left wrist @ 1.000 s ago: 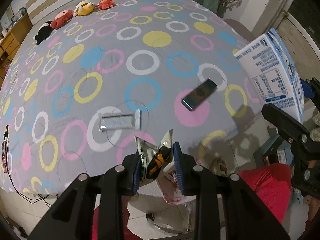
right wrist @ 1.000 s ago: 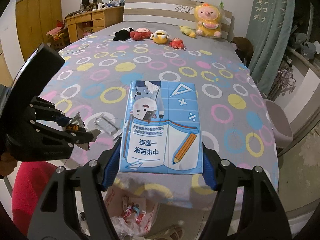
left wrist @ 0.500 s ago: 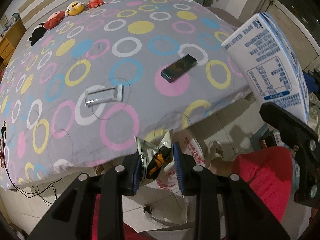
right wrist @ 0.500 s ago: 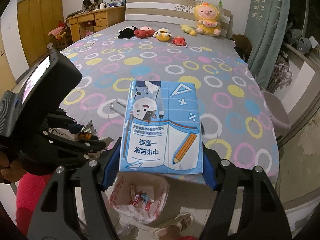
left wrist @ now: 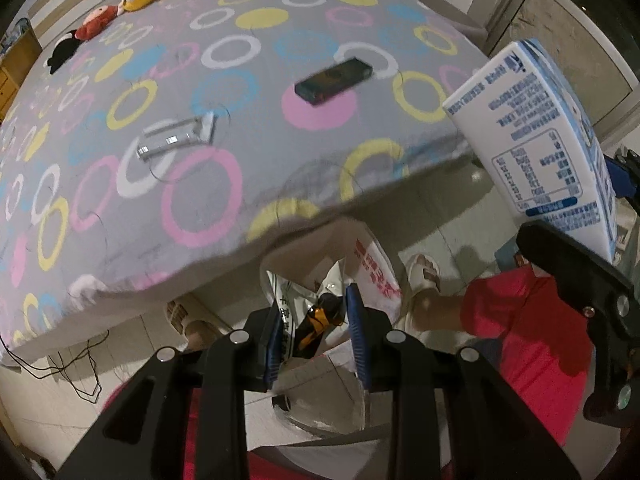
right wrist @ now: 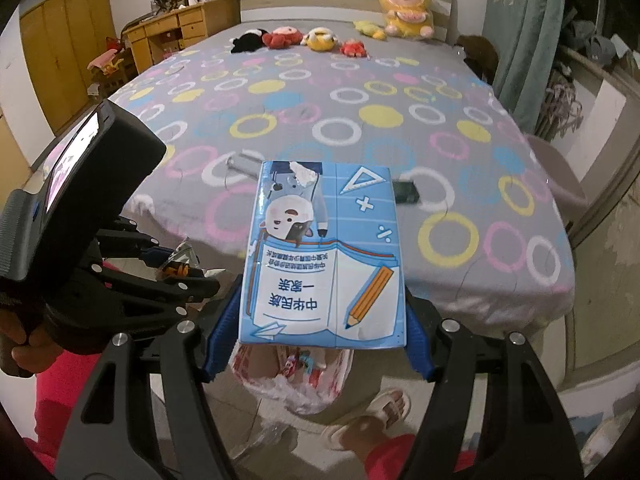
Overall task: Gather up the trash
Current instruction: 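Lift both held items and carry them down over the plastic bag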
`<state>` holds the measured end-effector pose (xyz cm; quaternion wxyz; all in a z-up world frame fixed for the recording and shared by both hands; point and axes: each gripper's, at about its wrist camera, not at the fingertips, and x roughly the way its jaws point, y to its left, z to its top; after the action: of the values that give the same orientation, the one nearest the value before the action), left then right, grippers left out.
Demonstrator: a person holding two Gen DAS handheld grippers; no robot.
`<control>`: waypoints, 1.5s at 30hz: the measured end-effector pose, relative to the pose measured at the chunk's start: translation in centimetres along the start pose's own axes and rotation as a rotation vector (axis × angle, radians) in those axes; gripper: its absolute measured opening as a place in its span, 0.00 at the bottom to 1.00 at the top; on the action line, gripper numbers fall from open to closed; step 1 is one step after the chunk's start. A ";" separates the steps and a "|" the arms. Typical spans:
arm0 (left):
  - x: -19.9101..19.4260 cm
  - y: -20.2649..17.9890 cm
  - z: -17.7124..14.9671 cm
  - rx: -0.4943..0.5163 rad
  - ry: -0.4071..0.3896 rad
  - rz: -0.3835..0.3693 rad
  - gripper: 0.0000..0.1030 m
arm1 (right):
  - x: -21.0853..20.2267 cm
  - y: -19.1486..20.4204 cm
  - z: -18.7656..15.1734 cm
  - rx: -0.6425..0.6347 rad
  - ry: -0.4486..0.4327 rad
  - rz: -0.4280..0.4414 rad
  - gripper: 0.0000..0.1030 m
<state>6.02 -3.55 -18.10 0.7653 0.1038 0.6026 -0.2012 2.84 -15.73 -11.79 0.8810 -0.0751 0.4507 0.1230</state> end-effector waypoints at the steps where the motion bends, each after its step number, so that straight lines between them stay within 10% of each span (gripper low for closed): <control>1: 0.4 -0.1 -0.4 0.001 0.005 -0.003 0.28 | 0.1 0.0 -0.4 0.004 0.005 0.001 0.66; 45: 22.2 -1.0 -3.1 0.102 0.255 -0.052 0.28 | 20.7 -3.7 -10.9 0.257 0.381 0.062 0.66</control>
<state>7.10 -7.26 -40.23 0.6709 0.1515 0.6863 -0.2364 7.10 -18.87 -34.91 0.7780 0.0298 0.6230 0.0754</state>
